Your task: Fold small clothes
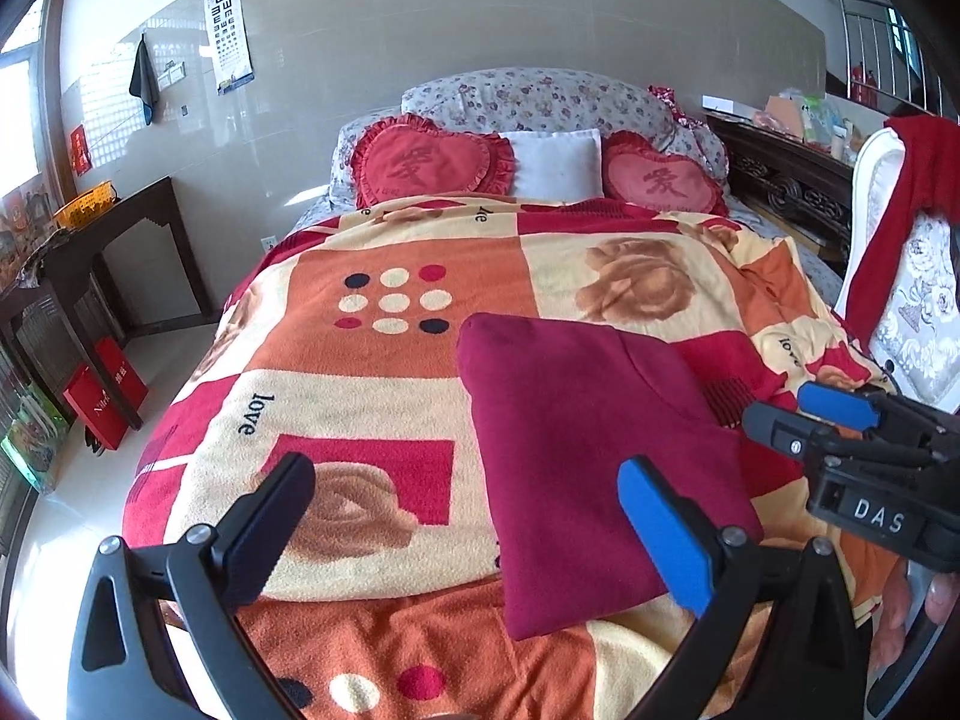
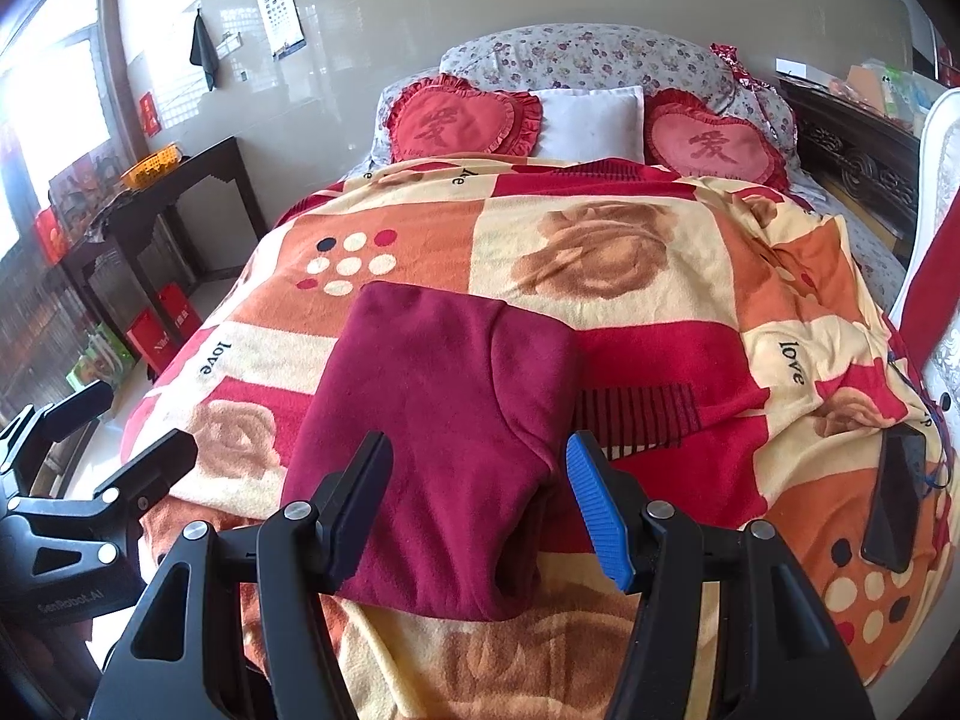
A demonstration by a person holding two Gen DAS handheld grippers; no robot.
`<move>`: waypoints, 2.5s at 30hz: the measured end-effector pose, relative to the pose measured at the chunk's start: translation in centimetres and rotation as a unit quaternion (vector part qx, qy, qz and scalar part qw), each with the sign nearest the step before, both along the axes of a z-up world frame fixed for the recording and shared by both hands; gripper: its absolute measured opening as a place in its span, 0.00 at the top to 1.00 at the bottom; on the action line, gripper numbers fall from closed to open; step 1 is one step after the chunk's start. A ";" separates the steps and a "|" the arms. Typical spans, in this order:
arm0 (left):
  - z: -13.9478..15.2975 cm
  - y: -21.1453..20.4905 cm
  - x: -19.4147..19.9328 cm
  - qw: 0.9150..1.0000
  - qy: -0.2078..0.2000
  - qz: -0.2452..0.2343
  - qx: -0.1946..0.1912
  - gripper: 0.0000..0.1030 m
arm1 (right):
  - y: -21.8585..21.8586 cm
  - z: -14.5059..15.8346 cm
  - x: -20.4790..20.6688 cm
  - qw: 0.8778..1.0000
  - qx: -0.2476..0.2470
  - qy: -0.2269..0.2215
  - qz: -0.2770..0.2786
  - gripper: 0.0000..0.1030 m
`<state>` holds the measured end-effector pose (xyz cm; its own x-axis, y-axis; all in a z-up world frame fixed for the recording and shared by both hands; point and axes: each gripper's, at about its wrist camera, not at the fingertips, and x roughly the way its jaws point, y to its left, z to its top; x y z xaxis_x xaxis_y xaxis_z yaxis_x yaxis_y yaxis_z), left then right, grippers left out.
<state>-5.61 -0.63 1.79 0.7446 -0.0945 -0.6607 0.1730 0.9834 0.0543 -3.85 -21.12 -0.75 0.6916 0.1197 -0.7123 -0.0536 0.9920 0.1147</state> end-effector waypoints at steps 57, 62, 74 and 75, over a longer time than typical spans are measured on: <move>-1.2 -0.6 2.2 0.999 0.032 0.017 -0.029 0.00 | -0.6 -1.6 2.2 1.000 0.001 0.027 -0.002 0.60; -1.2 -0.8 2.2 0.999 0.034 0.017 -0.029 0.00 | -0.6 -1.6 2.2 1.000 0.002 0.027 -0.002 0.60; -1.2 -1.0 2.3 0.999 0.032 0.015 -0.029 0.00 | -0.6 -2.1 2.8 0.999 0.003 0.033 -0.003 0.60; -1.3 -0.9 2.3 0.999 0.031 0.015 -0.029 0.00 | -0.5 -2.1 2.8 0.999 0.004 0.033 -0.004 0.60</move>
